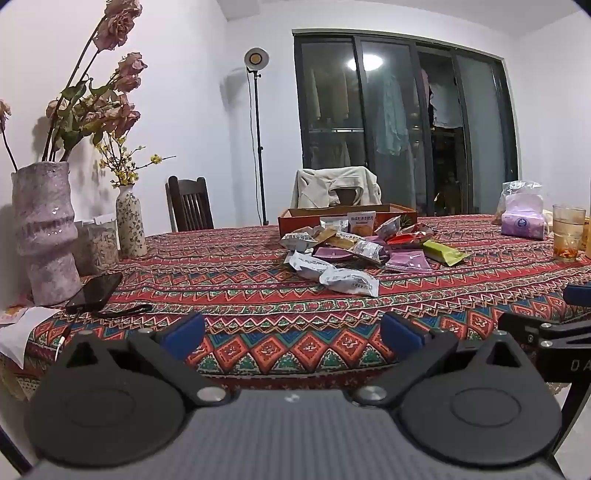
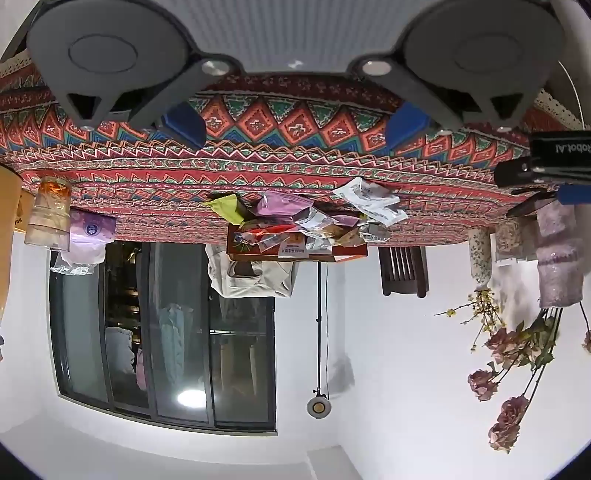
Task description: Organize snacks
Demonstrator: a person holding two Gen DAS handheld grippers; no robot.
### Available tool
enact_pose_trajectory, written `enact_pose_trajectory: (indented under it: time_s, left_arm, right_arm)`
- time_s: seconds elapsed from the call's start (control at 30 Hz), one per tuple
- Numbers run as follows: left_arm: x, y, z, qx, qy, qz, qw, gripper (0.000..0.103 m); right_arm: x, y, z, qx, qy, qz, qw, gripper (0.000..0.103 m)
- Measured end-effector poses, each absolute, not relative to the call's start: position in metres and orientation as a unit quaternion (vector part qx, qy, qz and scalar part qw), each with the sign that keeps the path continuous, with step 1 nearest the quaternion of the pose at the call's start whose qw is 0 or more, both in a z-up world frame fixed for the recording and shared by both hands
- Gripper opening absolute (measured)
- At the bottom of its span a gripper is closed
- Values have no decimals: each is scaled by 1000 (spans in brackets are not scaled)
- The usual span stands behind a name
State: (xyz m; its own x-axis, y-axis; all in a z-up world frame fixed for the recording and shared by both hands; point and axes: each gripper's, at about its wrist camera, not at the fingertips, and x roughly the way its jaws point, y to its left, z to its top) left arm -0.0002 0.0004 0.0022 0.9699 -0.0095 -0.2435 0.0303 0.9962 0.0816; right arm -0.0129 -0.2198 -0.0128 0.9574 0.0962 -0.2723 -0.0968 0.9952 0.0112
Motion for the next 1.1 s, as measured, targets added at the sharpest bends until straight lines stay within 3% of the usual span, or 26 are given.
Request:
enact_pose_trajectory:
  time_s: [1.1]
  left_arm:
    - [1, -2, 3, 42, 125, -13, 991, 103]
  right_arm:
    - [-15, -214, -16, -16, 139, 51, 989, 103]
